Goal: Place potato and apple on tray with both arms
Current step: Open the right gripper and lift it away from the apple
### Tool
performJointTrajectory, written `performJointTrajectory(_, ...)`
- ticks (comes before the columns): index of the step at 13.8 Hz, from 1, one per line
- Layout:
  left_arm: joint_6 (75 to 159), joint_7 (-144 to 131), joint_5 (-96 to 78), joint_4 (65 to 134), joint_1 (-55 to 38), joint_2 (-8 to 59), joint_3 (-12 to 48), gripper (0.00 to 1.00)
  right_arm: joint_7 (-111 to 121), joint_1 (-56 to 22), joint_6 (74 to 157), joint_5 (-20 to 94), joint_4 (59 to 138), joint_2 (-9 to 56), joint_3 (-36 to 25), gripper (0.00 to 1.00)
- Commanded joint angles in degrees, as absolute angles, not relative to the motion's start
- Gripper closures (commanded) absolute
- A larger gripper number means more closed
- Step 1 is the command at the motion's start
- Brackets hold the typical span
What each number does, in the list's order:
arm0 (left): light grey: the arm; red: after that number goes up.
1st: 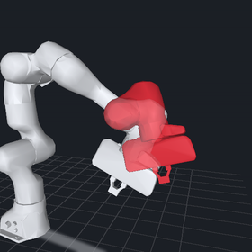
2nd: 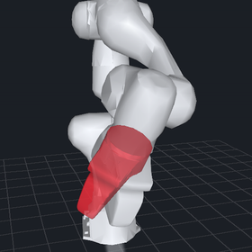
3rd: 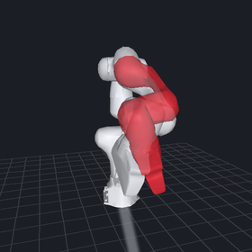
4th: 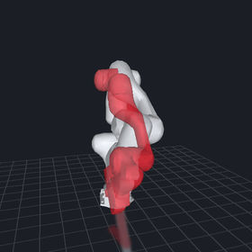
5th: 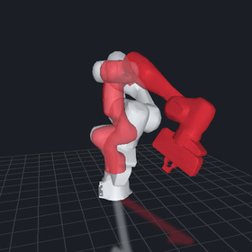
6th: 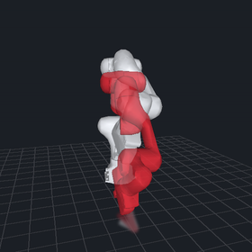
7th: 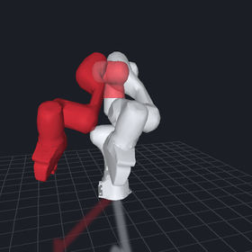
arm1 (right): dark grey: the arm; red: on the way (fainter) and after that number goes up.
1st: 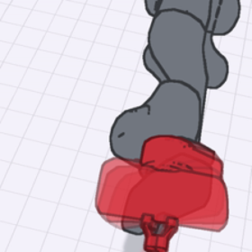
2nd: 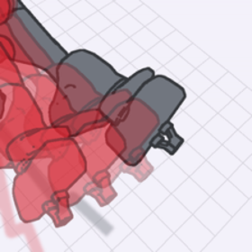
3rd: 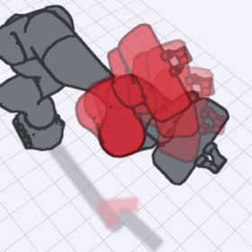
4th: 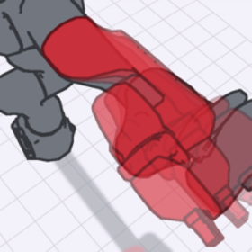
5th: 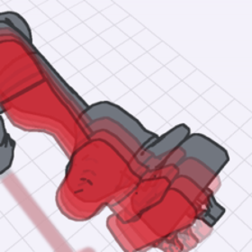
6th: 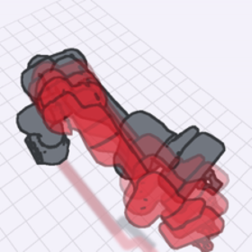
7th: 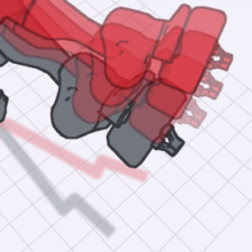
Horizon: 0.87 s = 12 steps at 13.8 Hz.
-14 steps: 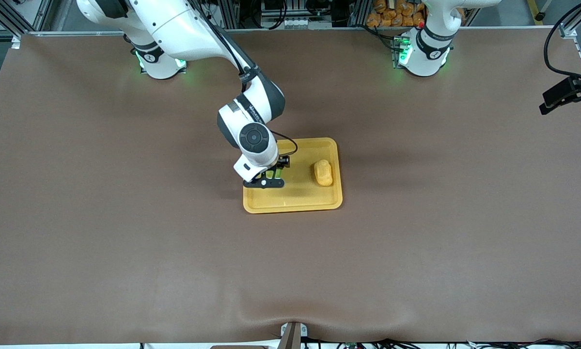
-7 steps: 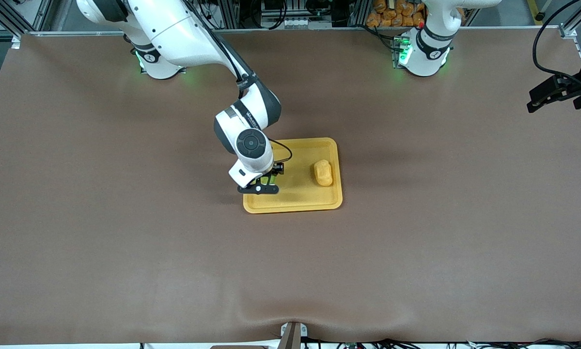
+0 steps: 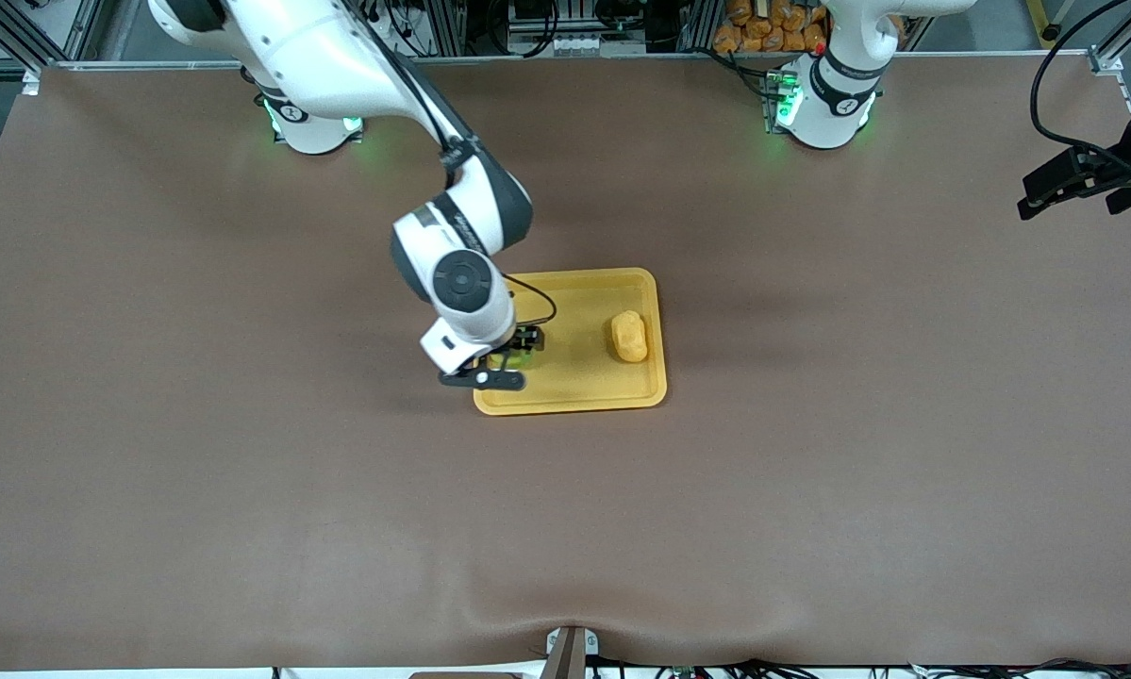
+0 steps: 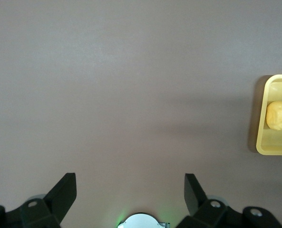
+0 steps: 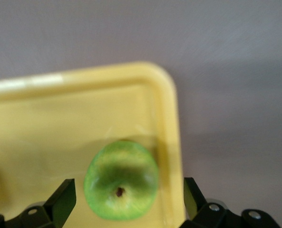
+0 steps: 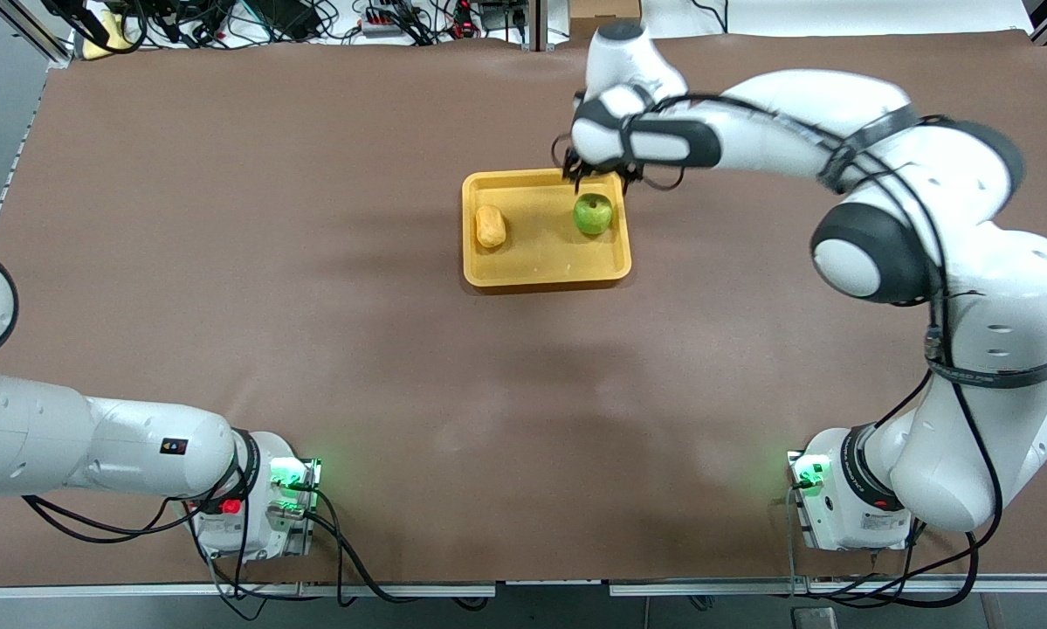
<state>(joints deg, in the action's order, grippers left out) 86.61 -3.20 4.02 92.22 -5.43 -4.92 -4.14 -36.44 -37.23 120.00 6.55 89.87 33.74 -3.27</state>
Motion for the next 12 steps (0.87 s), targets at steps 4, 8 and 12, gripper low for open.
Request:
performJointTrajectory(4, 85.87, -2.29, 2.81, 92.46, -5.01, -5.89, -4.31, 0.0, -18.15, -23.5, 110.86, 5.8, 92.29, 18.74, -2.02, 0.0)
performJointTrajectory(8, 86.04, -2.37, 2.81, 92.29, -4.92, -5.71, -4.31, 0.0, -6.35, -14.44, 100.92, 5.8, 92.28, 10.3, -2.11, 0.0)
performJointTrajectory(12, 86.48, -2.37, 2.73, 91.85, -4.92, -5.63, -4.31, 0.0, 1.13, -6.43, 92.75, 5.1, 92.55, 2.92, -2.29, 0.0)
